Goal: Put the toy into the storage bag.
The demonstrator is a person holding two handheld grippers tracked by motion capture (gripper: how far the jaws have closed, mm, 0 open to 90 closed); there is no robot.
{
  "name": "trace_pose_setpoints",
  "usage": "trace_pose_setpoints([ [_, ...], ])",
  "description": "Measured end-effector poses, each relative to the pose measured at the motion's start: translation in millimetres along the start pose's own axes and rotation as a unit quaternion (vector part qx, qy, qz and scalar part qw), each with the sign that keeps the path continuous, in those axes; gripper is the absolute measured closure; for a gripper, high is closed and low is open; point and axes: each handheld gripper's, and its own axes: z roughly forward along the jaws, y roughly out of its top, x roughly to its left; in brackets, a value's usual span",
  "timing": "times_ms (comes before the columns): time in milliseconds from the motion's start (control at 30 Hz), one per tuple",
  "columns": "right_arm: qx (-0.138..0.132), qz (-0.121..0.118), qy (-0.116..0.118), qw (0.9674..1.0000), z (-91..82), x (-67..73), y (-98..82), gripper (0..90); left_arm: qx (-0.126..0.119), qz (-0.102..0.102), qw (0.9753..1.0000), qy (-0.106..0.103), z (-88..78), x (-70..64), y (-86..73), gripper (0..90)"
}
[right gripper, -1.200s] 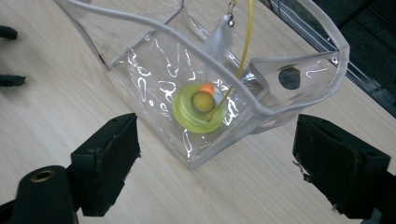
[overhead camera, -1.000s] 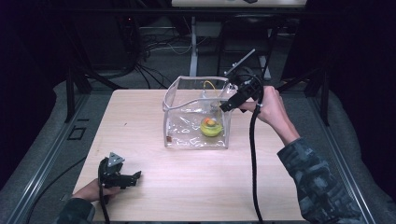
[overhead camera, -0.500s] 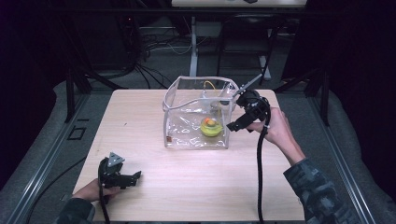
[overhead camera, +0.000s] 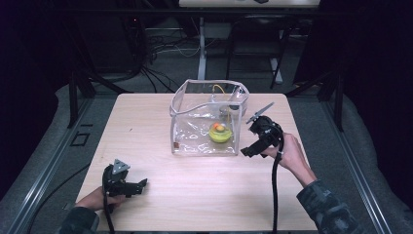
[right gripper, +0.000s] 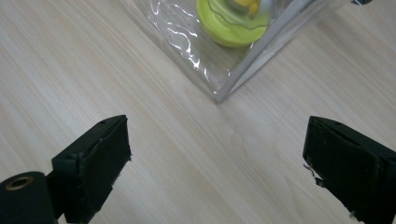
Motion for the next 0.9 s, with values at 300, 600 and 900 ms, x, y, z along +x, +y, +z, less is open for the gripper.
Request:
trace_pose_setpoints([
  [300,0.009,-0.002,-0.003,0.9999,19.0,4.8,-21.1,7.6,0.0,0.001,1.0,0.0,0.0,-0.1,0.1,0.1],
  [600,0.024,-0.003,-0.004,0.9997,38.4,12.6,-39.5,7.6,0.0,0.0,1.0,-0.001,0.1,-0.4,0.3,0.1],
  [900,0.04,0.008,-0.001,0.9992,48.4,8.0,-51.2,8.0,0.0,0.0,1.0,-0.002,0.3,-0.8,0.4,0.1],
])
